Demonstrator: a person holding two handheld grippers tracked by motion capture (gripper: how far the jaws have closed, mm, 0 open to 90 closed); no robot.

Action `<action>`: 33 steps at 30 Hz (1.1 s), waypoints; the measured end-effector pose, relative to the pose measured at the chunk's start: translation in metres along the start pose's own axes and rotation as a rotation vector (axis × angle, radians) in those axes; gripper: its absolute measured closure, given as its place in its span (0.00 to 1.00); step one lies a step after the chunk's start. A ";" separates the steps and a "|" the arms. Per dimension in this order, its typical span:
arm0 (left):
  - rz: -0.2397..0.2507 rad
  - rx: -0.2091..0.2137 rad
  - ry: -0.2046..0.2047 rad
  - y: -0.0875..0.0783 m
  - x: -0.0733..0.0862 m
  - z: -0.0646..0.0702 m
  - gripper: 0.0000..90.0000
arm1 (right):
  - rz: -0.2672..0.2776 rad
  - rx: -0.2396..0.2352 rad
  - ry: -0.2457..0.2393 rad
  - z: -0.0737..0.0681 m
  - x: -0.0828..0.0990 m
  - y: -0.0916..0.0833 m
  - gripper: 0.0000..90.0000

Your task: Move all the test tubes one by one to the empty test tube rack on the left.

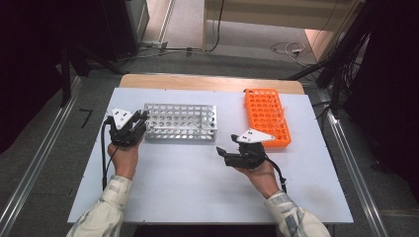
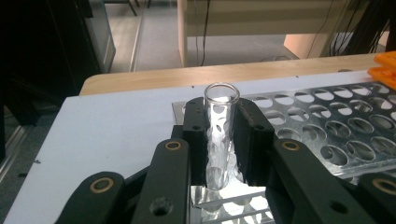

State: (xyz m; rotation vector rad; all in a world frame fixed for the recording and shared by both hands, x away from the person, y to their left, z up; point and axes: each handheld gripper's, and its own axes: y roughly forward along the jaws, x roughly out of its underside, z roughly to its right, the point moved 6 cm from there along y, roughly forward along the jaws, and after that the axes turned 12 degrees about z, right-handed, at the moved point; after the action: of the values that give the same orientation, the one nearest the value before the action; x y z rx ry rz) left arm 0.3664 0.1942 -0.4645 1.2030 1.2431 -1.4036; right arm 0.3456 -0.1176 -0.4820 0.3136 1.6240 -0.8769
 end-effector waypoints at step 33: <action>-0.072 -0.010 0.007 0.004 0.020 0.003 0.82 | -0.009 -0.002 0.001 0.000 0.002 0.001 0.32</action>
State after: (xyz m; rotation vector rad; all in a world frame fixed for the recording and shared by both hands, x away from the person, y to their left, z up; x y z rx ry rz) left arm 0.3677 0.1908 -0.4846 1.1675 1.3081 -1.4452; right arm 0.3457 -0.1177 -0.4837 0.3055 1.6279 -0.8824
